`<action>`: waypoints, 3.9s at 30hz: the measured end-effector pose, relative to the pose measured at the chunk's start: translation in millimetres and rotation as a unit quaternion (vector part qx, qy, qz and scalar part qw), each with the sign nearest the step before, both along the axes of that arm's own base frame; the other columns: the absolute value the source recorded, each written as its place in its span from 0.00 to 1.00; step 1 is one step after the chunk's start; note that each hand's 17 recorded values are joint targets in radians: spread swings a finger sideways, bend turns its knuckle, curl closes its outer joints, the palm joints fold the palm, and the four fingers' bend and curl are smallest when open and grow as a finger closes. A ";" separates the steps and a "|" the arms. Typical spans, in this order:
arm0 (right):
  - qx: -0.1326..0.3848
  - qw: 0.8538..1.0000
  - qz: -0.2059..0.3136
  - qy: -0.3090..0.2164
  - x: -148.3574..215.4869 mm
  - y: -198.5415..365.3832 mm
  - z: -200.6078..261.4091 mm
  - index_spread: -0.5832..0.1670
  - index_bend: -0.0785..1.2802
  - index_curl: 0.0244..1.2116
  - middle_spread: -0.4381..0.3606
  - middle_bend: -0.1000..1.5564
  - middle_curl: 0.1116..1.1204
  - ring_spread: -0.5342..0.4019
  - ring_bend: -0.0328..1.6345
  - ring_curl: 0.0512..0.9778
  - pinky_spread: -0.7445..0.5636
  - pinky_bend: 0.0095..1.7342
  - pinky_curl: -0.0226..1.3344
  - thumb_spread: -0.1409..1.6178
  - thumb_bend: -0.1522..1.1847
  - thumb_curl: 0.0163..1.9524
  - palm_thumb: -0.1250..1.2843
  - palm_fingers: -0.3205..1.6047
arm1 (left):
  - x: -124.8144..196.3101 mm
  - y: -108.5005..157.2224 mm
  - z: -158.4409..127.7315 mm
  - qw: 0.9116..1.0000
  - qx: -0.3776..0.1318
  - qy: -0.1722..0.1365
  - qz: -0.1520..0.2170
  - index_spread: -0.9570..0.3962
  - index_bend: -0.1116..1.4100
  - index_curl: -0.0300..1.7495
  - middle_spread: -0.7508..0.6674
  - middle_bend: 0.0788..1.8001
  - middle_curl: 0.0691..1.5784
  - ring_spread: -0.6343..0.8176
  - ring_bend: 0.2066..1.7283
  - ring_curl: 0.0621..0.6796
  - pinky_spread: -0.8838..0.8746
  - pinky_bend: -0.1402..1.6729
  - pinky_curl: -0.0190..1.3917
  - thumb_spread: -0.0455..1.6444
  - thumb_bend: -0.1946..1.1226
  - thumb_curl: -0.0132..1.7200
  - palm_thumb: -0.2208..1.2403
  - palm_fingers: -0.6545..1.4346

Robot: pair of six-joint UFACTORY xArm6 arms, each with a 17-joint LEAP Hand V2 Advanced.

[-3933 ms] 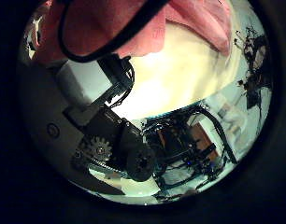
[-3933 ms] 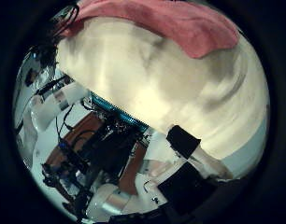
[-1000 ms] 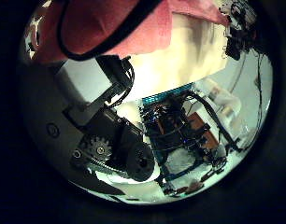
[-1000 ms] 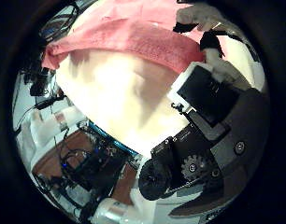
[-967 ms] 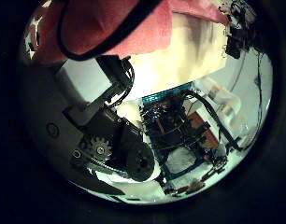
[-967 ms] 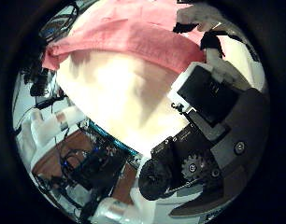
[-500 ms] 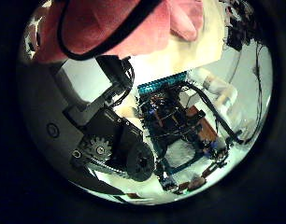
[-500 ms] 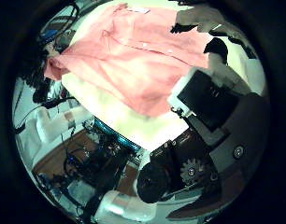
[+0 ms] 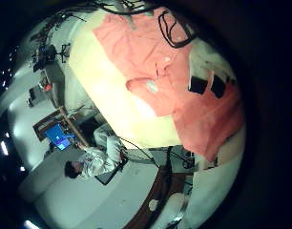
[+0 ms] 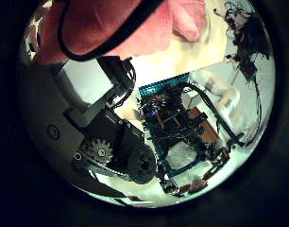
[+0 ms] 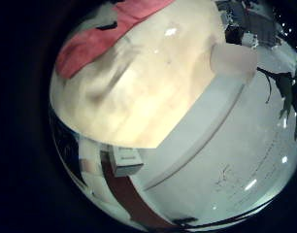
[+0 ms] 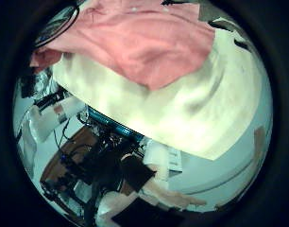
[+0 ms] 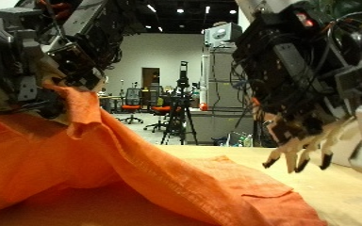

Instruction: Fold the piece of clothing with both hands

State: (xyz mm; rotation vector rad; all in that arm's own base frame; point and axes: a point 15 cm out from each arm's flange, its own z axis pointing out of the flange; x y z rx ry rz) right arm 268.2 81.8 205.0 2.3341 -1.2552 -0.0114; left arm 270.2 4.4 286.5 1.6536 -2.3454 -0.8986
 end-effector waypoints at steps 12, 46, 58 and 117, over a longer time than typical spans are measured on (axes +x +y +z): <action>0.005 1.000 0.004 -0.023 -2.2 18.1 -21.8 0.63 0.19 0.34 0.64 0.32 0.34 0.57 0.49 0.30 0.74 0.45 0.18 0.56 0.09 0.20 0.22 0.28 | -2.2 1.3 0.0 1.000 0.002 0.003 0.002 0.21 0.19 0.50 0.13 0.53 0.37 0.05 0.51 0.65 0.08 0.66 0.34 0.72 0.14 0.16 0.66 0.85; 0.052 0.993 0.030 -0.102 16.3 73.2 -45.4 0.24 0.56 0.57 0.29 0.64 0.54 0.29 0.70 0.44 0.17 0.61 0.22 0.59 0.19 0.27 0.78 0.88 | 6.6 -4.8 9.5 1.000 0.001 -0.013 0.002 0.21 0.19 0.51 0.13 0.53 0.37 0.05 0.50 0.64 0.08 0.66 0.34 0.72 0.14 0.16 0.66 0.85; 0.073 0.988 -0.008 -0.138 34.2 49.6 -13.2 0.30 0.72 0.70 0.34 0.77 0.65 0.34 0.82 0.56 0.32 0.78 0.36 0.64 0.17 0.34 0.83 0.78 | 10.5 -6.2 14.5 1.000 -0.002 -0.019 0.001 0.21 0.19 0.51 0.13 0.53 0.37 0.05 0.50 0.64 0.08 0.66 0.34 0.72 0.14 0.16 0.66 0.85; -0.021 0.992 -0.051 -0.111 122.2 -9.4 131.7 0.35 0.75 0.76 0.30 0.75 0.75 0.33 0.83 0.64 0.34 0.77 0.46 0.70 0.11 0.41 0.74 0.73 | 80.7 -4.4 68.1 0.996 -0.014 0.037 -0.079 0.20 0.19 0.51 0.13 0.52 0.37 0.04 0.49 0.64 0.08 0.63 0.34 0.72 0.14 0.16 0.66 0.84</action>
